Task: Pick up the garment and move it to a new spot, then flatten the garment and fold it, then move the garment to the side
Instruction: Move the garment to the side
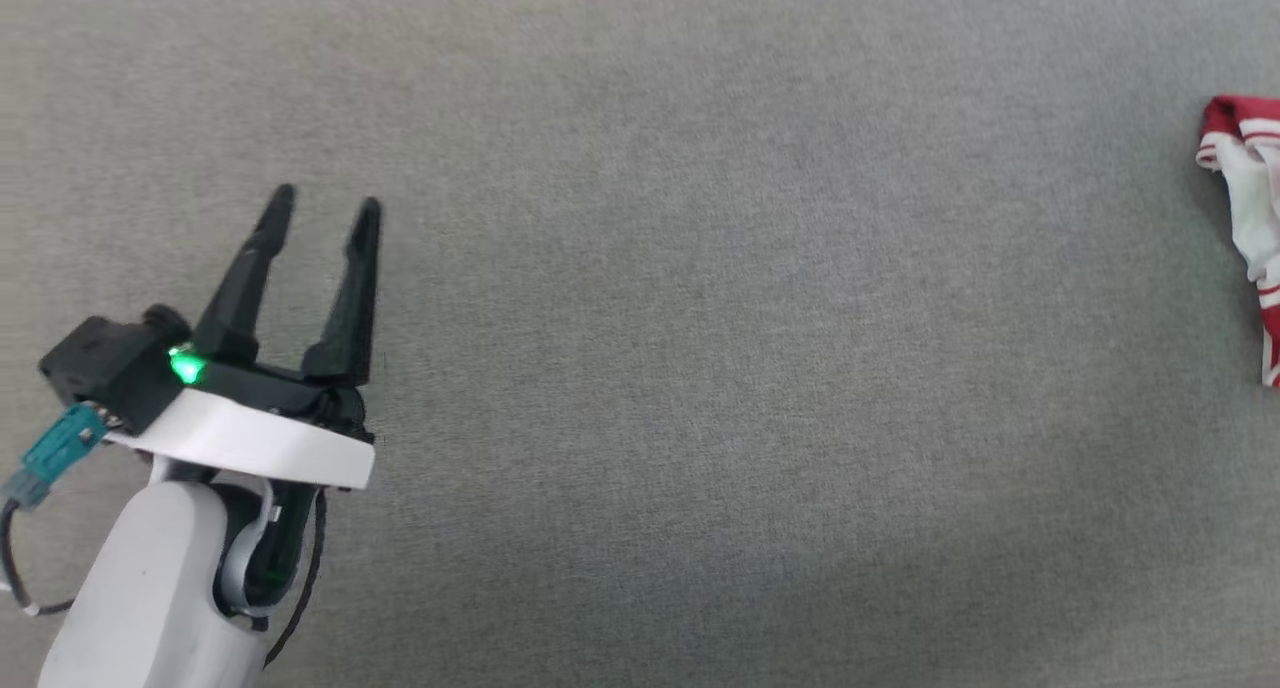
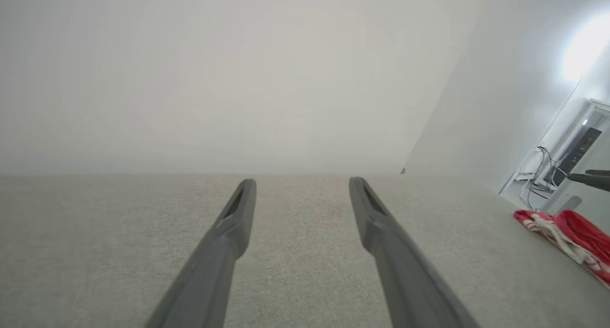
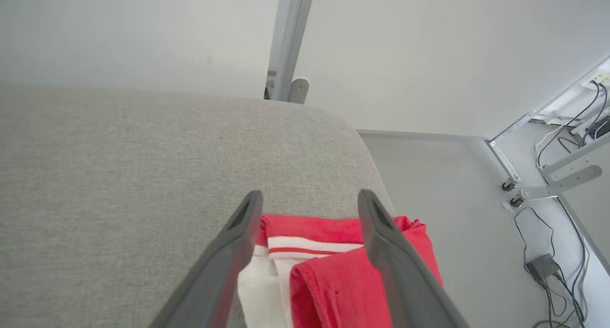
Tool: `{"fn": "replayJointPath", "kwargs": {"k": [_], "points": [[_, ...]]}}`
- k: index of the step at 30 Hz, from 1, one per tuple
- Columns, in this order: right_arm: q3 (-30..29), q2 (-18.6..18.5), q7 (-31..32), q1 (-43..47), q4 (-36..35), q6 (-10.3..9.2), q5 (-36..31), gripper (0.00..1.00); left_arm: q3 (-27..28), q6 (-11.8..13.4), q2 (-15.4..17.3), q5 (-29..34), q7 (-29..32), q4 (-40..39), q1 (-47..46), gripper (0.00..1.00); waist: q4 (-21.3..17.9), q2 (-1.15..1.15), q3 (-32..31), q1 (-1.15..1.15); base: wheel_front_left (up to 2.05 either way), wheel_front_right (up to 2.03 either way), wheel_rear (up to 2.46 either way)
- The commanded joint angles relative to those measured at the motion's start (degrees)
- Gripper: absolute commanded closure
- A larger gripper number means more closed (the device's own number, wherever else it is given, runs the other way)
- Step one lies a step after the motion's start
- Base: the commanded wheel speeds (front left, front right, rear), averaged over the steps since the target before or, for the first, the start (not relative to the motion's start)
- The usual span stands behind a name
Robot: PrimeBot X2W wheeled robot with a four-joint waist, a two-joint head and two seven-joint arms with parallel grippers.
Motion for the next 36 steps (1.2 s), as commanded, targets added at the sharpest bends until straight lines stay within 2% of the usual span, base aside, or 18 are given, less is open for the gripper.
{"fn": "replayJointPath", "kwargs": {"k": [1,7,18,26,36], "points": [[0.65,0.45,-0.7,1.1,-0.52,-0.02,1.01,0.0,0.36,-0.2,-0.25,0.8,-0.27,0.04,0.94,0.0,1.02,0.0,-1.35,0.0,0.0,0.0,0.0],[5.91,1.41,-4.83,6.14,-4.21,-0.02,6.58,0.0,2.1,-0.19,-1.32,1.94,-0.27,1.05,3.48,0.0,3.48,0.0,-5.23,0.0,0.0,0.0,0.0],[13.16,2.35,-10.86,16.32,-10.34,-0.02,12.18,0.0,8.56,-0.14,-3.27,3.14,-0.26,1.49,11.15,0.0,7.72,0.0,-11.94,0.0,0.0,0.0,0.0],[14.02,3.97,-15.85,22.38,-13.76,-0.02,14.23,0.0,11.63,-0.14,-4.58,4.0,-0.27,1.55,16.01,0.0,9.5,0.0,-15.35,0.0,0.0,0.0,0.0],[11.11,7.26,-22.94,32.32,-18.52,-0.02,13.56,0.0,14.52,-0.15,-5.92,4.77,-0.26,0.89,22.85,0.0,9.73,0.0,-19.27,0.0,0.0,0.0,0.0]]}}
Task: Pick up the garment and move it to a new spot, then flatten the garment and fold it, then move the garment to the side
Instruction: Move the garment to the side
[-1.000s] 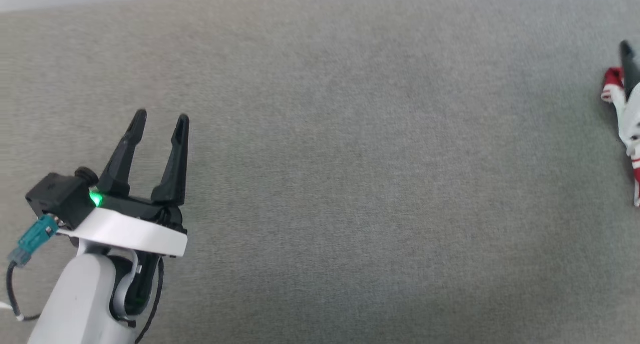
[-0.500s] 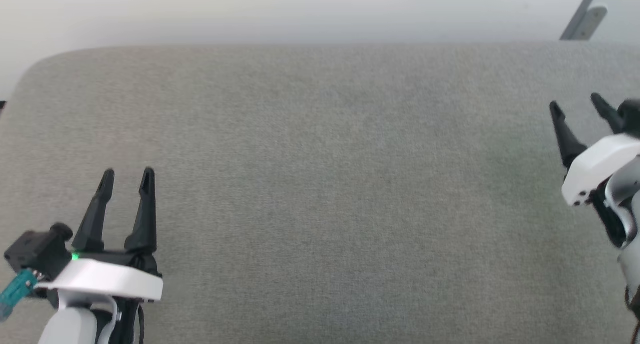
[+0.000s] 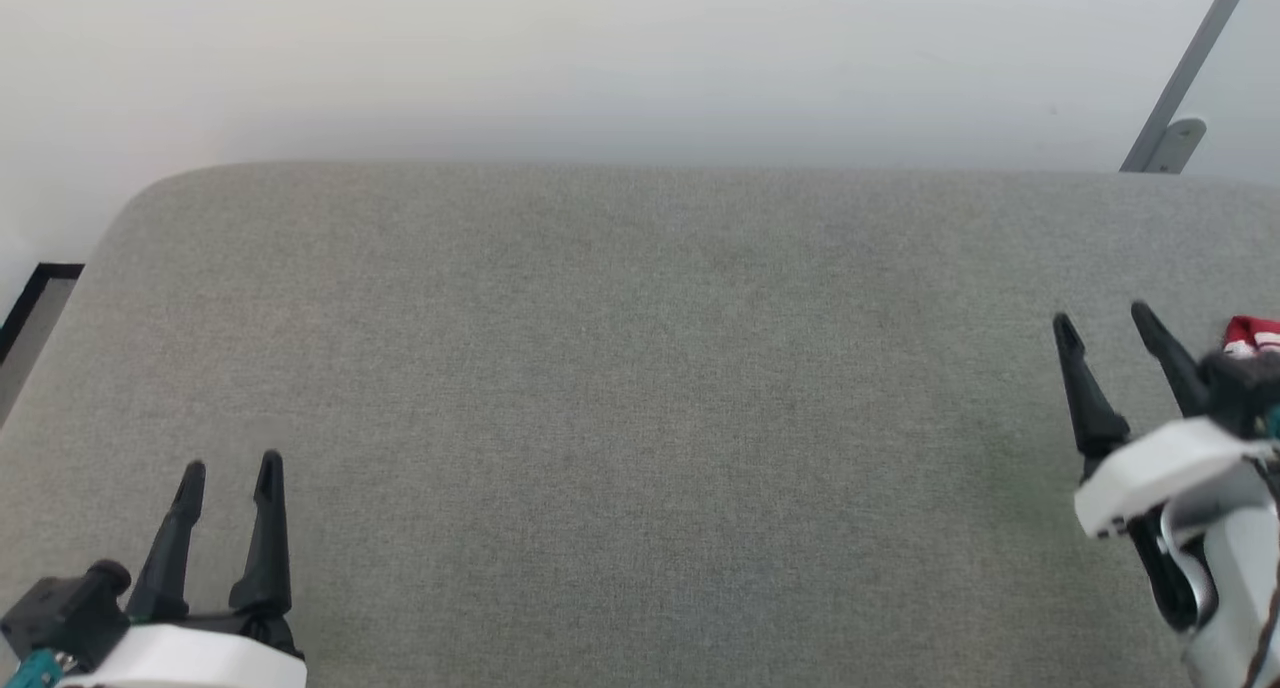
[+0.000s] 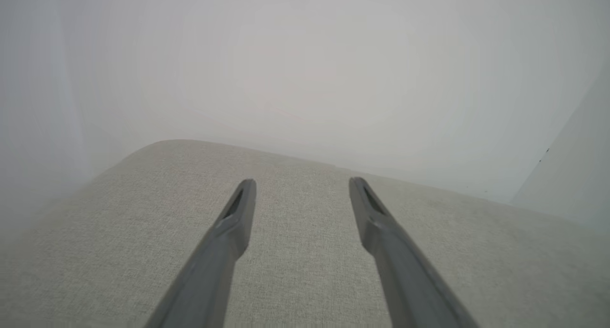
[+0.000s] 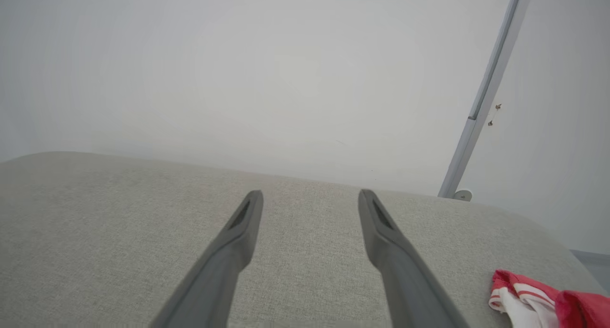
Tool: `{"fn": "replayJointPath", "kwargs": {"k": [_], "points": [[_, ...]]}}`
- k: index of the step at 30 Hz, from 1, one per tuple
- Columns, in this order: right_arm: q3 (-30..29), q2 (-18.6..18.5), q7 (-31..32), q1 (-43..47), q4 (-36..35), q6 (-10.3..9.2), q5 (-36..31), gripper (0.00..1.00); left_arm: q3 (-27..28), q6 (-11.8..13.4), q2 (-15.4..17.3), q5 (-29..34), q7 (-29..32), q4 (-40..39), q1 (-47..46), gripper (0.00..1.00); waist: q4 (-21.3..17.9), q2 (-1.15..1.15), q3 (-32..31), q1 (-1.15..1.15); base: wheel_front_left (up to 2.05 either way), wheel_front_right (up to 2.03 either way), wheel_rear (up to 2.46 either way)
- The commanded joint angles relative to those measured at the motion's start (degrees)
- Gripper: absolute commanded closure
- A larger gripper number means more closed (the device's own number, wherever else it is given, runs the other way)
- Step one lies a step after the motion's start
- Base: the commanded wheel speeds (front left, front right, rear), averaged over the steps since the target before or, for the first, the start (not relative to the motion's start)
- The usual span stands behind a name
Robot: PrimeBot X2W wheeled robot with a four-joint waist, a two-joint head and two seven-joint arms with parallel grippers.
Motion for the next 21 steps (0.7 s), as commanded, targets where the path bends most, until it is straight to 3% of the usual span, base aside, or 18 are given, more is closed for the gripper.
{"fn": "replayJointPath", "kwargs": {"k": [1,21], "points": [[-1.0,0.55,-0.73,2.02,-0.66,-0.02,-0.21,0.0,0.44,-0.09,-0.27,0.25,-0.27,-0.11,0.97,0.0,-0.02,0.0,-0.63,0.0,0.0,0.0,0.0],[-13.5,10.92,-1.64,21.3,-20.69,-0.02,-5.6,0.0,0.45,-0.09,-0.41,-1.17,-0.27,0.11,6.42,0.0,-0.38,0.0,-3.33,0.0,0.0,0.0,0.0]]}}
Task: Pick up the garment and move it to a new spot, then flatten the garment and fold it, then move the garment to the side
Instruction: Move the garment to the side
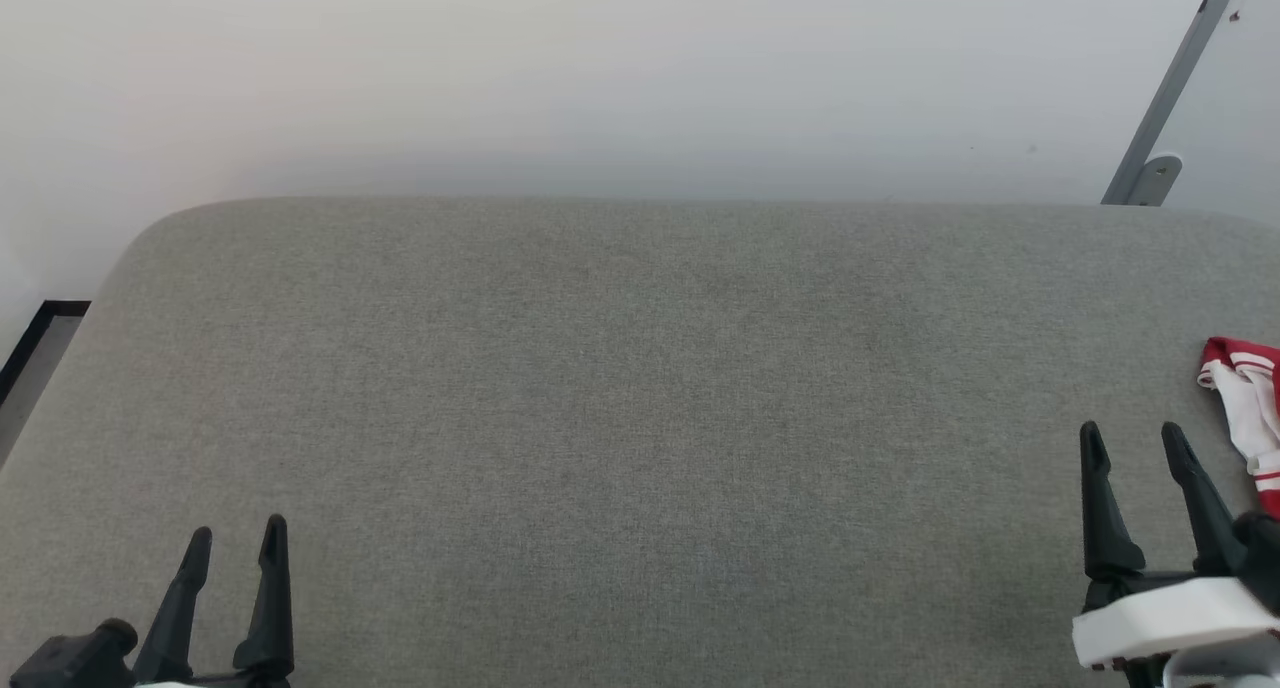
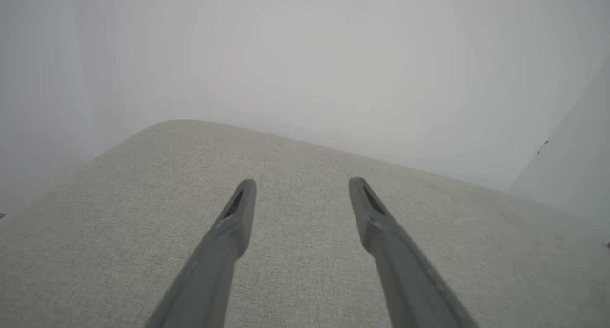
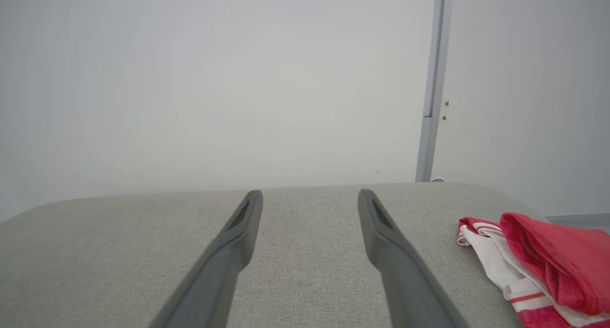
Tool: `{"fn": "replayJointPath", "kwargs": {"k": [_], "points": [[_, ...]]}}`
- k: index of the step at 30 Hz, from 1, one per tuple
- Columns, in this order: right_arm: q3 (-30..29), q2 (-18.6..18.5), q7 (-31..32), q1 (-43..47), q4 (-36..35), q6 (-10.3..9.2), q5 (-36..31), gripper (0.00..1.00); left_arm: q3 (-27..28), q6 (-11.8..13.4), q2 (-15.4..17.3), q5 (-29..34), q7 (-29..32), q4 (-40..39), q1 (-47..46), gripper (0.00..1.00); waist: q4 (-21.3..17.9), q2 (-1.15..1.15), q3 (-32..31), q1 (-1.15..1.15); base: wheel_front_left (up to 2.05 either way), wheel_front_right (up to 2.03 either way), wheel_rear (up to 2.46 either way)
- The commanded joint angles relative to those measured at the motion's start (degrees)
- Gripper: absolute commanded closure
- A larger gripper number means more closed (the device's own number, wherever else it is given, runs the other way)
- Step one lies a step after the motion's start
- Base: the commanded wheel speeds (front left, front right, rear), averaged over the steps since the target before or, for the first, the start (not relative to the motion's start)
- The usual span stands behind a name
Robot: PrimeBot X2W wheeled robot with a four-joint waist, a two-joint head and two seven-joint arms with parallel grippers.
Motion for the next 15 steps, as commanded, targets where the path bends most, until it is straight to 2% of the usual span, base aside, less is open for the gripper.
{"fn": "replayJointPath", "kwargs": {"k": [1,15], "points": [[-0.55,0.51,-0.26,1.08,-0.95,-0.02,-0.15,0.0,0.46,-0.09,0.05,-0.76,-0.27,-0.02,0.97,0.0,-0.02,0.0,-0.07,0.0,0.0,0.0,0.0],[-2.18,2.42,-0.28,4.89,-3.49,-0.02,0.23,0.0,0.94,-0.09,-1.5,-1.66,-0.26,0.13,2.0,0.0,0.24,0.0,-0.24,0.0,0.0,0.0,0.0]]}}
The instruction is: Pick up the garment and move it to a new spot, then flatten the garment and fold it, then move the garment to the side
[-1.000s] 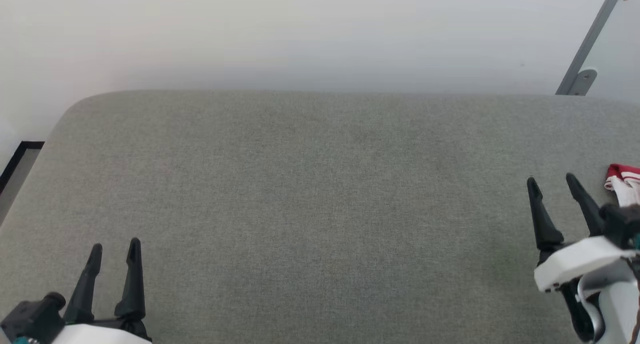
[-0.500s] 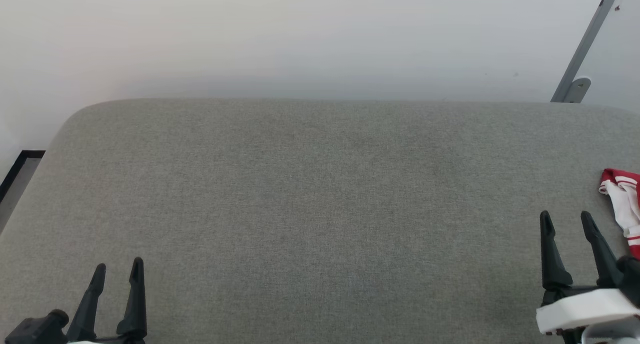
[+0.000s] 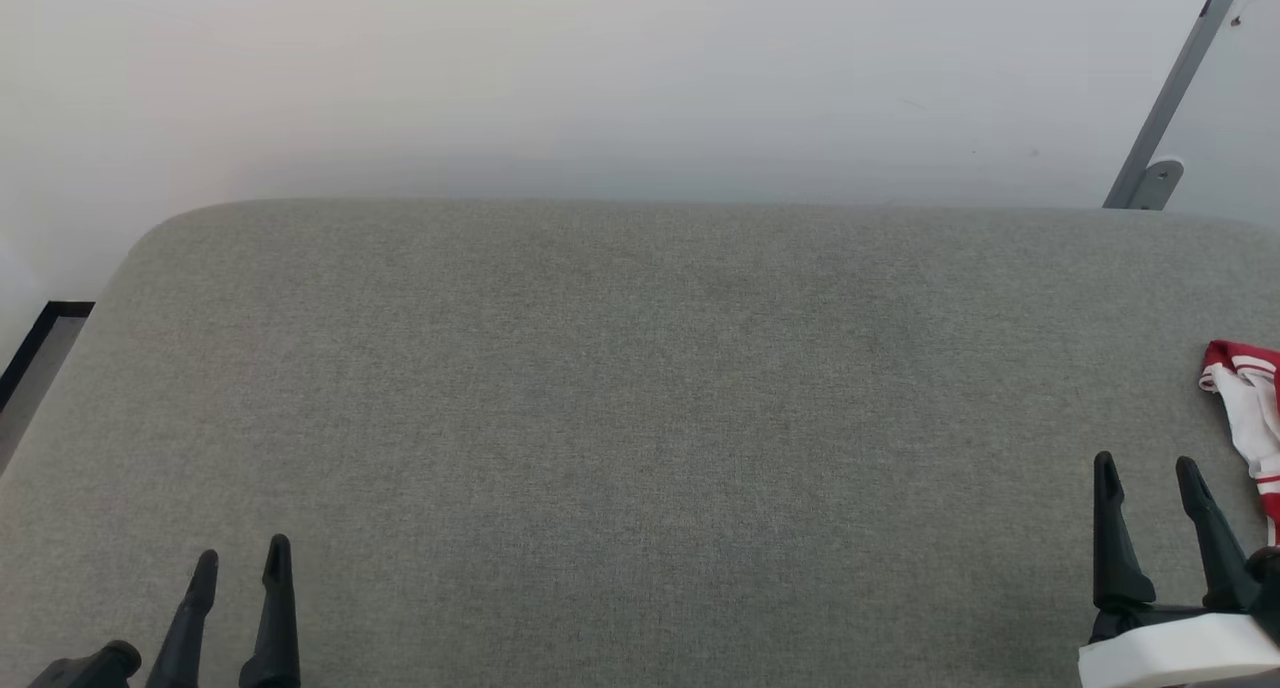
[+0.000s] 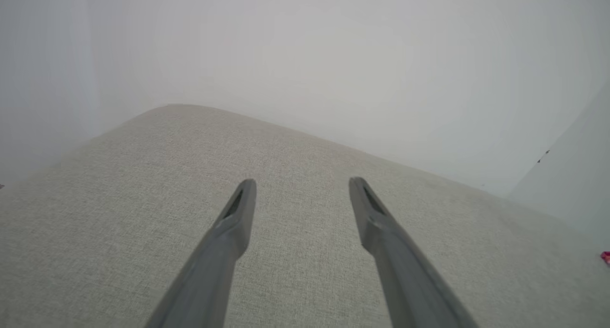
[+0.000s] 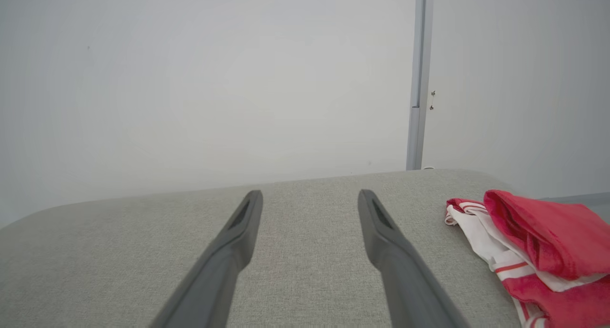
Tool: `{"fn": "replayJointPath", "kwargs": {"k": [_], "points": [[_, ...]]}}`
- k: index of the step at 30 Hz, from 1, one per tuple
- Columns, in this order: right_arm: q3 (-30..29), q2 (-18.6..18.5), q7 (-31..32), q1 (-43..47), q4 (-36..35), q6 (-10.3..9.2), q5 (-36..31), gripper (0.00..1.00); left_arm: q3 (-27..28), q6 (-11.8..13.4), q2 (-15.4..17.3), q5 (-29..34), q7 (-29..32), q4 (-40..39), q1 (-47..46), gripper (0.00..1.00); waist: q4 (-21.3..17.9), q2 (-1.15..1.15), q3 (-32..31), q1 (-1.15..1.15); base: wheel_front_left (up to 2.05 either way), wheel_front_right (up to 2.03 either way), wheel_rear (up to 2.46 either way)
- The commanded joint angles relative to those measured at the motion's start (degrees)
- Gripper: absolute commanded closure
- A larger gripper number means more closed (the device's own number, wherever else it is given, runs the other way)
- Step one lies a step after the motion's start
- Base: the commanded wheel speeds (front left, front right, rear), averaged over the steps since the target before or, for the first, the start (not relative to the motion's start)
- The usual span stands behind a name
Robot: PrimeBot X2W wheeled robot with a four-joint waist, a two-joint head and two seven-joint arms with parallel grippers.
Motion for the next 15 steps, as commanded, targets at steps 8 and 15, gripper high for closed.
{"fn": "replayJointPath", "kwargs": {"k": [8,15], "points": [[-0.25,0.44,-0.29,0.75,-0.58,-0.02,-0.4,0.0,-0.94,-0.09,0.33,-1.12,-0.26,0.06,0.21,0.0,0.22,0.0,0.15,0.0,0.0,0.0,0.0],[-0.37,0.82,0.13,0.61,0.73,0.0,-0.18,1.0,-1.13,0.01,-0.52,-0.99,0.16,0.64,0.14,1.0,0.37,0.0,0.26,0.0,0.0,0.0,0.0]]}}
